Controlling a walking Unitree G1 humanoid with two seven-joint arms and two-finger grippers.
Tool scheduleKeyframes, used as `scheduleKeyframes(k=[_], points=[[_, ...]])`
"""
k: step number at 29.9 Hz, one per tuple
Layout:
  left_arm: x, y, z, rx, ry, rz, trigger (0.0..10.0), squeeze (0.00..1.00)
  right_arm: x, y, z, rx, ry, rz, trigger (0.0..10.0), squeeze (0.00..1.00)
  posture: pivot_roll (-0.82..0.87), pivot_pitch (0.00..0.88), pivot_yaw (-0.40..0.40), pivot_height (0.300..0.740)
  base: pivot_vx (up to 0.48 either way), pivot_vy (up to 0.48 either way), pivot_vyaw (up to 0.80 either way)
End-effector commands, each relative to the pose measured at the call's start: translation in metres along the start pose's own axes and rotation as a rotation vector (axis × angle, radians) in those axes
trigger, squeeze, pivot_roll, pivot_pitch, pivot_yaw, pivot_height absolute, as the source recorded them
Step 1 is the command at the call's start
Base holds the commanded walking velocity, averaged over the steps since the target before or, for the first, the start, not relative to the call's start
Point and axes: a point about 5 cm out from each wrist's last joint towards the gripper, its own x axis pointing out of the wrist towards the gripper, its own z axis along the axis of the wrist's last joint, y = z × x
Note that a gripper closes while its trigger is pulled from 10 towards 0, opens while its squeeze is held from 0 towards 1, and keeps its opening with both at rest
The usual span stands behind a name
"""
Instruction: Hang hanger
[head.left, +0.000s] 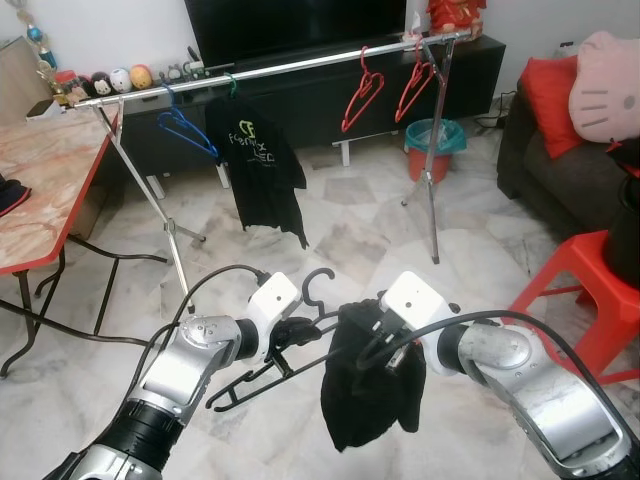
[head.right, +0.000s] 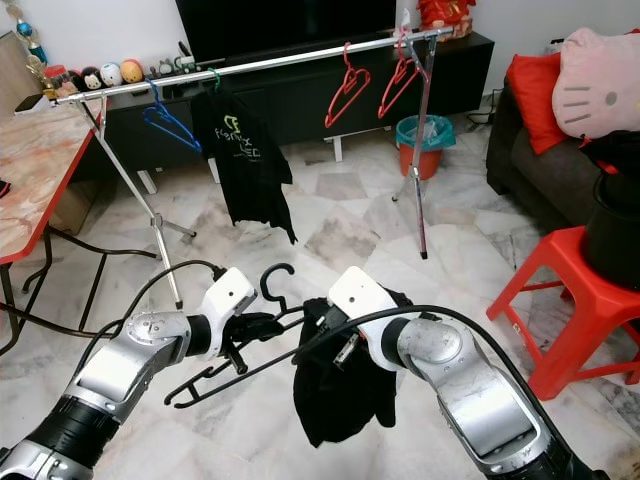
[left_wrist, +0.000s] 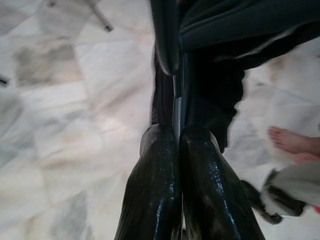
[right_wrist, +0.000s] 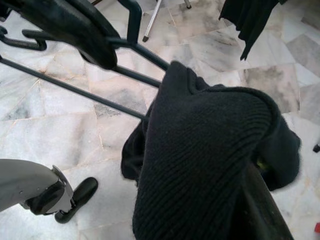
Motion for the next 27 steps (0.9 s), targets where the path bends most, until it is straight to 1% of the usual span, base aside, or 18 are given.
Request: scheduleKeyframes(k=[1, 2, 3, 4, 5, 7, 8, 9, 12, 13, 14, 16, 17, 18, 21, 22, 26, 27], points=[[-0.007, 0.019, 0.002, 0.010, 0.017, 0.127, 10.0, 0.00, -0.001, 0.004, 0.007, 0.000, -0.029, 0.011, 10.0, 0.00, -0.13, 0.000, 0.136, 0.740, 0.000, 0.000, 0.00], [-0.007, 0.021, 0.002, 0.005, 0.020, 0.154, 10.0, 0.00, -0.001, 0.004, 0.007, 0.002, -0.029, 0.009, 10.0, 0.00, -0.13, 0.000, 0.136, 0.740, 0.000, 0.000, 0.00], [-0.007, 0.027, 0.002, -0.003, 0.019, 0.207, 10.0, 0.00, 0.000, 0.002, 0.005, 0.006, -0.020, -0.003, 10.0, 0.00, -0.13, 0.000, 0.136, 0.740, 0.000, 0.000, 0.00], [-0.007, 0.030, 0.003, -0.008, 0.017, 0.229, 10.0, 0.00, 0.000, 0.000, 0.004, 0.009, -0.015, -0.016, 10.0, 0.00, -0.13, 0.000, 0.135, 0.740, 0.000, 0.000, 0.00], [-0.008, 0.034, 0.004, -0.015, 0.015, 0.261, 10.0, 0.00, 0.001, -0.008, 0.004, 0.039, -0.015, -0.086, 10.0, 0.00, -0.13, 0.000, 0.135, 0.740, 0.000, 0.000, 0.00], [-0.008, 0.037, 0.004, -0.020, 0.013, 0.278, 10.0, 0.00, 0.002, -0.018, 0.003, 0.081, -0.016, -0.167, 10.0, 0.00, -0.13, 0.000, 0.135, 0.740, 0.000, 0.000, 0.00], [-0.009, 0.038, 0.006, -0.021, -0.001, 0.290, 10.0, 0.00, 0.002, -0.027, 0.002, 0.115, -0.005, -0.226, 10.0, 0.00, -0.13, 0.000, 0.136, 0.740, 0.000, 0.000, 0.00], [-0.009, 0.039, 0.006, -0.021, -0.005, 0.295, 10.0, 0.00, 0.001, -0.030, 0.001, 0.122, -0.004, -0.239, 10.0, 0.00, -0.13, 0.000, 0.137, 0.740, 0.000, 0.000, 0.00], [-0.010, 0.041, 0.008, -0.027, -0.023, 0.310, 10.0, 0.00, 0.002, -0.029, 0.002, 0.123, -0.002, -0.239, 10.0, 0.00, -0.13, 0.000, 0.136, 0.740, 0.000, 0.000, 0.00], [-0.009, 0.040, 0.010, -0.045, -0.042, 0.296, 10.0, 0.00, 0.003, -0.025, 0.002, 0.111, -0.003, -0.213, 10.0, 0.00, -0.13, 0.000, 0.136, 0.740, 0.000, 0.000, 0.00], [-0.009, 0.040, 0.010, -0.045, -0.042, 0.296, 10.0, 0.00, 0.003, -0.025, 0.002, 0.111, -0.003, -0.213, 10.0, 0.00, -0.13, 0.000, 0.136, 0.740, 0.000, 0.000, 0.00], [-0.007, 0.036, 0.013, -0.055, -0.070, 0.259, 10.0, 0.00, 0.005, -0.021, 0.001, 0.108, -0.002, -0.201, 10.0, 0.00, -0.13, 0.000, 0.136, 0.740, 0.000, 0.000, 0.00], [-0.007, 0.036, 0.013, -0.055, -0.070, 0.259, 10.0, 0.00, 0.005, -0.021, 0.001, 0.108, -0.002, -0.201, 10.0, 0.00, -0.13, 0.000, 0.136, 0.740, 0.000, 0.000, 0.00], [-0.006, 0.031, 0.014, -0.059, -0.082, 0.220, 10.0, 0.00, 0.005, -0.020, 0.001, 0.106, 0.000, -0.194, 10.0, 0.00, -0.13, 0.000, 0.135, 0.740, 0.000, 0.000, 0.00], [-0.006, 0.027, 0.015, -0.058, -0.087, 0.179, 10.0, 0.00, 0.006, -0.020, 0.000, 0.100, 0.007, -0.192, 10.0, 0.00, -0.13, 0.000, 0.136, 0.740, 0.000, 0.000, 0.00], [-0.006, 0.019, 0.016, -0.042, -0.098, 0.104, 10.0, 0.00, 0.007, -0.018, 0.000, 0.083, 0.010, -0.178, 10.0, 0.00, -0.13, 0.000, 0.135, 0.740, 0.000, 0.000, 0.00], [-0.010, 0.005, 0.016, -0.011, -0.112, -0.037, 10.0, 0.00, 0.009, -0.012, 0.000, 0.051, 0.007, -0.135, 10.0, 0.00, -0.13, 0.000, 0.134, 0.740, 0.000, 0.000, 0.00], [-0.013, -0.002, 0.016, -0.006, -0.119, -0.114, 10.0, 0.00, 0.010, -0.015, 0.000, 0.068, 0.004, -0.170, 10.0, 0.00, -0.13, 0.000, 0.134, 0.740, 0.000, 0.000, 0.00]])
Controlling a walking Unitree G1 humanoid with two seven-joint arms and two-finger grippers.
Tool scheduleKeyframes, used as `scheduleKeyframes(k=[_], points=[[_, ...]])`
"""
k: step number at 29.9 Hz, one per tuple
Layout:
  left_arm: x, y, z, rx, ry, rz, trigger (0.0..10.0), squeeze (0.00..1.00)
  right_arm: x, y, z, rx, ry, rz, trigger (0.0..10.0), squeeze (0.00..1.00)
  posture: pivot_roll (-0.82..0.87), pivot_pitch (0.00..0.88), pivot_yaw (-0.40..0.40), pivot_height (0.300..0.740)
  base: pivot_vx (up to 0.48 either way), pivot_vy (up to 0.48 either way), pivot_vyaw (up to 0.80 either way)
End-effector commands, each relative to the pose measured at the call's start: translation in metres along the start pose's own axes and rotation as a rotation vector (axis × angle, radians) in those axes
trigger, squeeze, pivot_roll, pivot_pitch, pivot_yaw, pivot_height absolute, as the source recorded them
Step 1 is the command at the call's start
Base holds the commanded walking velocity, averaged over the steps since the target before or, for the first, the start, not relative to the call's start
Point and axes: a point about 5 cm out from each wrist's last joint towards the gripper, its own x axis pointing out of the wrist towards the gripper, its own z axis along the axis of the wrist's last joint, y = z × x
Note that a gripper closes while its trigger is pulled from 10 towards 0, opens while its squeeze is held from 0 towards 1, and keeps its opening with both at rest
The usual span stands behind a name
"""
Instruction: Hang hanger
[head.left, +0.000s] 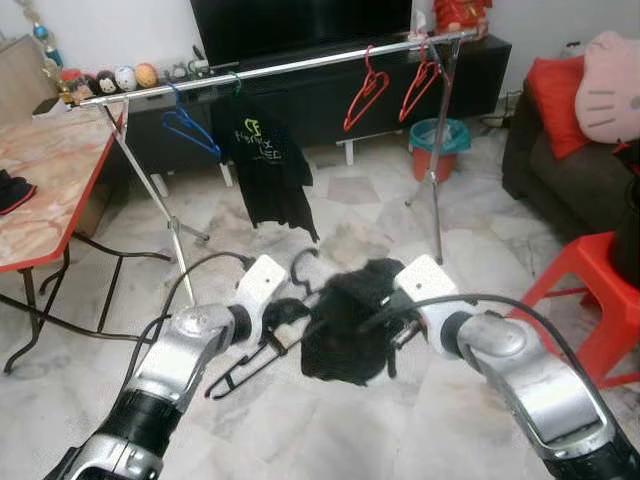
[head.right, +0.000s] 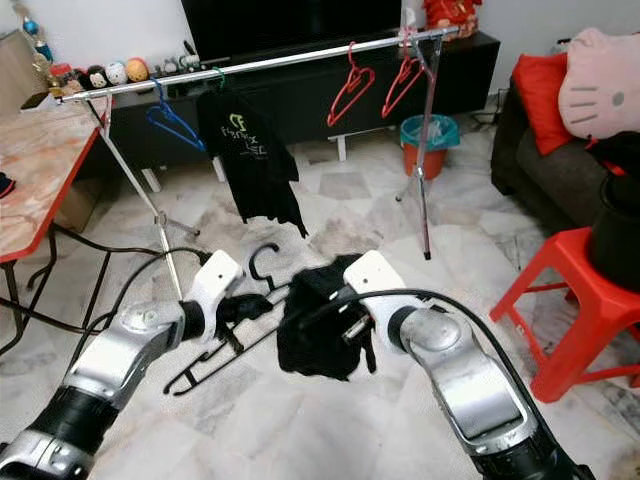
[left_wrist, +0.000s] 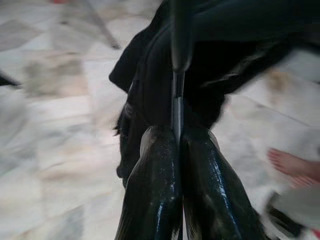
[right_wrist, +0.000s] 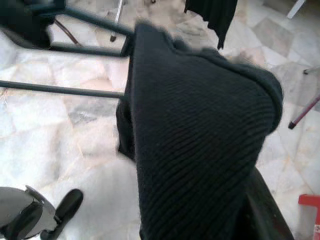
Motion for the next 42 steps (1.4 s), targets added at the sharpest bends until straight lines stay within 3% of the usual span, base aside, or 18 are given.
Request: scheduleKeyframes(k=[1, 5, 10, 12, 18, 31, 34, 42], points=[[-0.005, -0.008, 0.006, 0.020, -0.025, -0.087, 10.0, 0.00, 0.001, -0.002, 0.004, -0.009, -0.019, -0.031, 10.0, 0.00, -0.13, 0.000, 0.134, 0.740, 0.000, 0.000, 0.00], [-0.007, -0.010, 0.006, 0.026, -0.027, -0.102, 10.0, 0.00, 0.003, -0.005, 0.002, -0.006, -0.004, -0.048, 10.0, 0.00, -0.12, 0.000, 0.134, 0.740, 0.000, 0.000, 0.00], [-0.005, 0.013, 0.008, 0.009, -0.032, 0.088, 10.0, 0.00, 0.002, -0.002, 0.004, -0.005, -0.013, -0.030, 10.0, 0.00, -0.12, 0.000, 0.134, 0.740, 0.000, 0.000, 0.00], [-0.005, 0.013, 0.009, 0.008, -0.039, 0.081, 10.0, 0.00, 0.002, -0.001, 0.005, -0.007, -0.017, -0.022, 10.0, 0.00, -0.12, 0.000, 0.134, 0.740, 0.000, 0.000, 0.00], [-0.008, -0.008, 0.010, 0.004, -0.046, -0.089, 10.0, 0.00, -0.002, 0.017, 0.016, -0.020, -0.084, 0.105, 10.0, 0.00, -0.12, 0.000, 0.135, 0.740, 0.000, 0.000, 0.00], [-0.005, -0.010, 0.000, 0.041, 0.041, -0.096, 10.0, 0.00, -0.008, 0.027, 0.030, -0.055, -0.134, 0.154, 10.0, 0.00, -0.13, 0.000, 0.137, 0.740, 0.000, 0.000, 0.00], [-0.006, -0.013, -0.005, 0.046, 0.068, -0.112, 10.0, 0.00, -0.008, 0.017, 0.033, -0.059, -0.150, 0.097, 10.0, 0.00, -0.13, 0.000, 0.136, 0.740, 0.000, 0.000, 0.00], [-0.006, -0.013, -0.005, 0.046, 0.068, -0.112, 10.0, 0.00, -0.008, 0.017, 0.033, -0.059, -0.150, 0.097, 10.0, 0.00, -0.13, 0.000, 0.136, 0.740, 0.000, 0.000, 0.00]])
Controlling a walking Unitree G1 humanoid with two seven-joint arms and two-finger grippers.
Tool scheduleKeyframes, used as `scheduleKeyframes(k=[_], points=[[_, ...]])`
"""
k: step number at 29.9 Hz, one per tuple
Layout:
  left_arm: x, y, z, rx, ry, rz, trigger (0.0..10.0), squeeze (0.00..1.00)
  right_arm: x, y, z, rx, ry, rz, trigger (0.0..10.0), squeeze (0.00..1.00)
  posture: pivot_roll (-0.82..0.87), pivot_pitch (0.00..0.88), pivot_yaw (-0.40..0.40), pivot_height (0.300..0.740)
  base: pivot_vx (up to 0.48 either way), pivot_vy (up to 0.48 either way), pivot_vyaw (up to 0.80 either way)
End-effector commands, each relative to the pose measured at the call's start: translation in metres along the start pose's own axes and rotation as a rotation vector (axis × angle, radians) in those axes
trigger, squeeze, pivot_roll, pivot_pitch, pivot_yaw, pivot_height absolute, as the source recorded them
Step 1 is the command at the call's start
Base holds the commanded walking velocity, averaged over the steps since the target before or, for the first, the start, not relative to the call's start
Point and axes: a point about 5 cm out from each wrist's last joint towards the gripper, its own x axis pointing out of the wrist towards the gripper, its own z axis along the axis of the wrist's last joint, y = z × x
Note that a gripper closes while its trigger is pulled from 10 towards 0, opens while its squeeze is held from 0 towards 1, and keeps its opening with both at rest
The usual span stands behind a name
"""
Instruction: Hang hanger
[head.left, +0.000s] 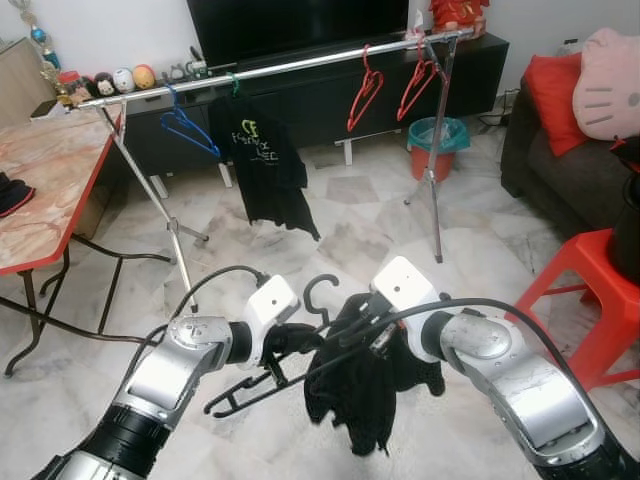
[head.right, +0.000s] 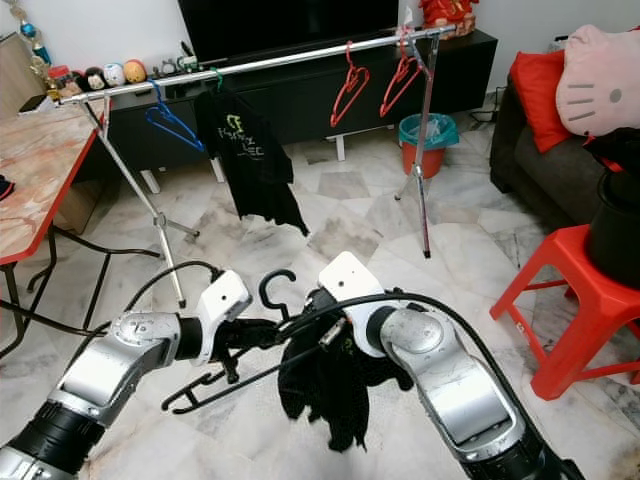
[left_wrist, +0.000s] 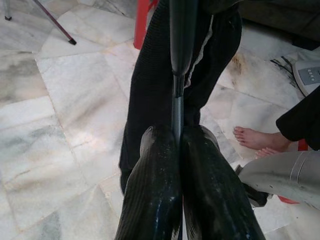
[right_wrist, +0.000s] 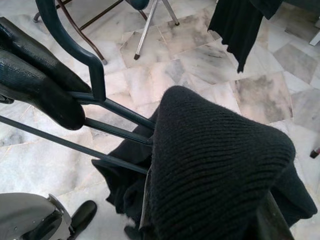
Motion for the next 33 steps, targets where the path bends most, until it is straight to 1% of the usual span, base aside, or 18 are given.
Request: scheduleKeyframes(k=[1, 22, 23, 24, 25, 26, 28, 29, 33], points=[[-0.003, 0.000, -0.003, 0.020, 0.032, 0.003, 10.0, 0.00, -0.003, 0.000, 0.014, -0.024, -0.068, -0.003, 10.0, 0.00, -0.13, 0.000, 0.136, 0.740, 0.000, 0.000, 0.00], [-0.003, 0.000, -0.003, 0.020, 0.032, 0.003, 10.0, 0.00, -0.003, 0.000, 0.014, -0.024, -0.068, -0.003, 10.0, 0.00, -0.13, 0.000, 0.136, 0.740, 0.000, 0.000, 0.00], [-0.003, 0.000, -0.004, 0.023, 0.040, 0.000, 10.0, 0.00, -0.003, -0.003, 0.015, -0.019, -0.069, -0.023, 10.0, 0.00, -0.13, 0.000, 0.136, 0.740, 0.000, 0.000, 0.00], [-0.004, 0.003, -0.003, 0.024, 0.031, 0.022, 10.0, 0.00, -0.006, -0.028, 0.021, 0.047, -0.114, -0.181, 10.0, 0.00, -0.13, 0.000, 0.135, 0.740, 0.000, 0.000, 0.00], [-0.006, 0.005, -0.002, 0.026, 0.023, 0.034, 10.0, 0.00, -0.009, -0.044, 0.024, 0.101, -0.141, -0.289, 10.0, 0.00, -0.13, 0.000, 0.135, 0.740, 0.000, 0.000, 0.00], [-0.006, 0.006, -0.002, 0.027, 0.016, 0.042, 10.0, 0.00, -0.011, -0.053, 0.025, 0.138, -0.157, -0.357, 10.0, 0.00, -0.12, 0.000, 0.135, 0.740, 0.000, 0.000, 0.00], [-0.006, 0.006, -0.002, 0.027, 0.016, 0.042, 10.0, 0.00, -0.011, -0.053, 0.025, 0.138, -0.157, -0.357, 10.0, 0.00, -0.12, 0.000, 0.135, 0.740, 0.000, 0.000, 0.00], [-0.007, 0.006, -0.001, 0.026, 0.011, 0.040, 10.0, 0.00, -0.013, -0.059, 0.024, 0.161, -0.161, -0.393, 10.0, 0.00, -0.12, 0.000, 0.134, 0.740, 0.000, 0.000, 0.00], [-0.008, 0.006, -0.001, 0.026, 0.009, 0.043, 10.0, 0.00, -0.013, -0.060, 0.021, 0.168, -0.149, -0.402, 10.0, 0.00, -0.12, 0.000, 0.134, 0.740, 0.000, 0.000, 0.00]])
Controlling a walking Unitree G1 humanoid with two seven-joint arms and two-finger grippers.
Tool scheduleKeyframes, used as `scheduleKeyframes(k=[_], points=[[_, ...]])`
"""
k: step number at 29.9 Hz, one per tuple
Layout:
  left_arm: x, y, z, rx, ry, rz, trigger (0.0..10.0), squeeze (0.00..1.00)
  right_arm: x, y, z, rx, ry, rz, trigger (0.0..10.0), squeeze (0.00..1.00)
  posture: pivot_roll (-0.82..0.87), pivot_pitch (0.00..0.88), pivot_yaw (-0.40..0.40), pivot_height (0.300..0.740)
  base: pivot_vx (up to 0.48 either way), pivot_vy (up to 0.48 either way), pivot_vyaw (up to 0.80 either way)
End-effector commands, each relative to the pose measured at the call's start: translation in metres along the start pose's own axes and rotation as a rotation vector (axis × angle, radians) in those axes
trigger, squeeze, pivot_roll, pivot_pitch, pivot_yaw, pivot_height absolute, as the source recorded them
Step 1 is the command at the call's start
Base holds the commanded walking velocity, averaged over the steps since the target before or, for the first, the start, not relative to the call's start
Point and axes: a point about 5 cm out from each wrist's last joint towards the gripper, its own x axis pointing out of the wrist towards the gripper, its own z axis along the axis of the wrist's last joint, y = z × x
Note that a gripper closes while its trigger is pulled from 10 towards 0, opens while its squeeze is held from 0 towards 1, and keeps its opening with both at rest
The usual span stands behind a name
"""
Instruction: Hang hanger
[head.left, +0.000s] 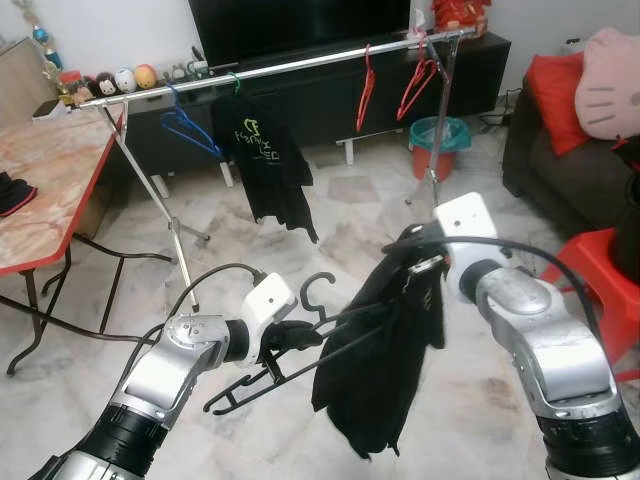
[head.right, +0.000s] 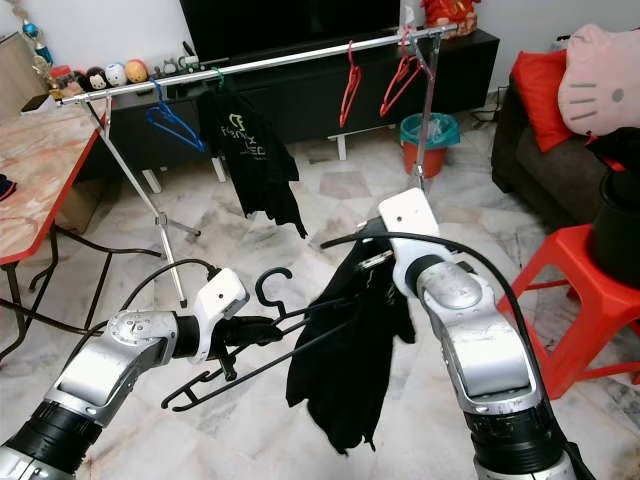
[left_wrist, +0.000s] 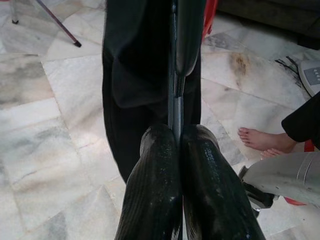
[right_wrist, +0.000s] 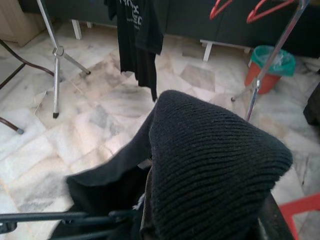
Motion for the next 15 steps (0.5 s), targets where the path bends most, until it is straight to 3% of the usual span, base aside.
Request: scheduleKeyframes(k=[1, 9, 15], points=[[-0.006, 0.004, -0.002, 0.014, 0.016, 0.025, 10.0, 0.00, 0.000, 0.002, 0.004, -0.001, -0.019, 0.003, 10.0, 0.00, -0.12, 0.000, 0.134, 0.740, 0.000, 0.000, 0.00], [-0.005, -0.001, -0.002, 0.016, 0.021, -0.024, 10.0, 0.00, 0.003, 0.007, 0.004, 0.019, -0.024, 0.009, 10.0, 0.00, -0.12, 0.000, 0.134, 0.740, 0.000, 0.000, 0.00], [-0.002, -0.001, -0.004, 0.031, 0.045, -0.011, 10.0, 0.00, 0.000, 0.022, 0.005, -0.002, -0.017, 0.110, 10.0, 0.00, -0.13, 0.000, 0.135, 0.740, 0.000, 0.000, 0.00]])
